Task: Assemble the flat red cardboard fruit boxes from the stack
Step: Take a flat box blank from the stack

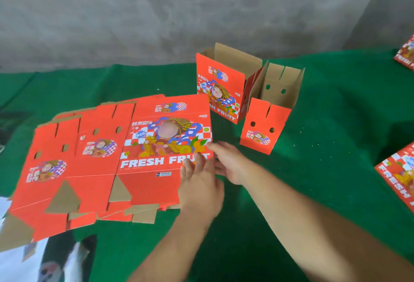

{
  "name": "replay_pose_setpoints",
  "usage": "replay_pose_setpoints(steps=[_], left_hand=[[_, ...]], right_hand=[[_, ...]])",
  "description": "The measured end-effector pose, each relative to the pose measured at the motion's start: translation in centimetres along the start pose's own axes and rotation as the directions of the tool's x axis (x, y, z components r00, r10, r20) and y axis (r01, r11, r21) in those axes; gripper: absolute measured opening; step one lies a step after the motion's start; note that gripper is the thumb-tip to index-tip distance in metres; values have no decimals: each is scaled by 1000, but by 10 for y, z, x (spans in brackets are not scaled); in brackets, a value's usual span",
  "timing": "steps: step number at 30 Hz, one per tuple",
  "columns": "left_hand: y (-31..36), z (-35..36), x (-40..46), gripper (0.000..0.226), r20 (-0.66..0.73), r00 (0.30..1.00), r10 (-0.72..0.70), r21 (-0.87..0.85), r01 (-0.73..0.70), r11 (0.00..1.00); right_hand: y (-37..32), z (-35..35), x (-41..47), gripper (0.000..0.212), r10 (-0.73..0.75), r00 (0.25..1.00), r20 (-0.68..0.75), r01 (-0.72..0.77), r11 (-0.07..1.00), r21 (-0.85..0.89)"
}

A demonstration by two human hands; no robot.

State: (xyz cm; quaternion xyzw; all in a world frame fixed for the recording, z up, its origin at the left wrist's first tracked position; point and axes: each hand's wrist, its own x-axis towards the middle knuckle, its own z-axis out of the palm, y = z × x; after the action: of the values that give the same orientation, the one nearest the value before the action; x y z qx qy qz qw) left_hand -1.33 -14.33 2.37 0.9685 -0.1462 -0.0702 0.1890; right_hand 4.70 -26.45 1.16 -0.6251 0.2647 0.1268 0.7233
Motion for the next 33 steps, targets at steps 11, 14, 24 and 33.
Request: replay_pose_setpoints(steps=[11,14,24,33], left_hand=[[-104,-40,12,94,-330,828,-454,-490,260,832],[-107,-40,16,81,-90,895,-437,-761,221,610],[-42,-7,-4,38,26,998,-59,-926,46,376],[-47,-16,-1,75,164,980,115,-934,117,338]], right_hand=[[0,-154,-67,46,-296,954,-48,299,920,252],[19,-187,-86,48,-226,963,-150,266,896,355],[23,-177,-119,43,-304,952,22,304,939,-163],[72,-177,-137,66,-498,855,-146,431,839,-333]])
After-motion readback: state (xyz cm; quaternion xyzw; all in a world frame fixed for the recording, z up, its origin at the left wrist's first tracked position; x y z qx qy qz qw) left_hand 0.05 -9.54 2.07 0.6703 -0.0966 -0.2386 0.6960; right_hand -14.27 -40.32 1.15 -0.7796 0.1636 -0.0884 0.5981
